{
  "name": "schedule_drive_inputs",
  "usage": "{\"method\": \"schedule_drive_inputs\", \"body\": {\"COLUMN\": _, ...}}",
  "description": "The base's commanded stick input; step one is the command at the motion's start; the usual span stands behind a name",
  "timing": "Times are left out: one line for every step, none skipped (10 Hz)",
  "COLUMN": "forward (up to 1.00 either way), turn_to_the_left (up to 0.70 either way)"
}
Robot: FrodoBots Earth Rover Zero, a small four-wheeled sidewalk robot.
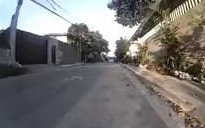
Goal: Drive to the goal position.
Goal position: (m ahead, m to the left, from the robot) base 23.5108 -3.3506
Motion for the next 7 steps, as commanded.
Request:
{"method": "schedule_drive_inputs", "body": {"forward": 0.86, "turn_to_the_left": 0.00}}
{"method": "schedule_drive_inputs", "body": {"forward": 0.86, "turn_to_the_left": -0.25}}
{"method": "schedule_drive_inputs", "body": {"forward": 0.86, "turn_to_the_left": -0.34}}
{"method": "schedule_drive_inputs", "body": {"forward": 0.86, "turn_to_the_left": -0.34}}
{"method": "schedule_drive_inputs", "body": {"forward": 0.86, "turn_to_the_left": -0.34}}
{"method": "schedule_drive_inputs", "body": {"forward": 0.86, "turn_to_the_left": -0.30}}
{"method": "schedule_drive_inputs", "body": {"forward": 0.86, "turn_to_the_left": -0.10}}
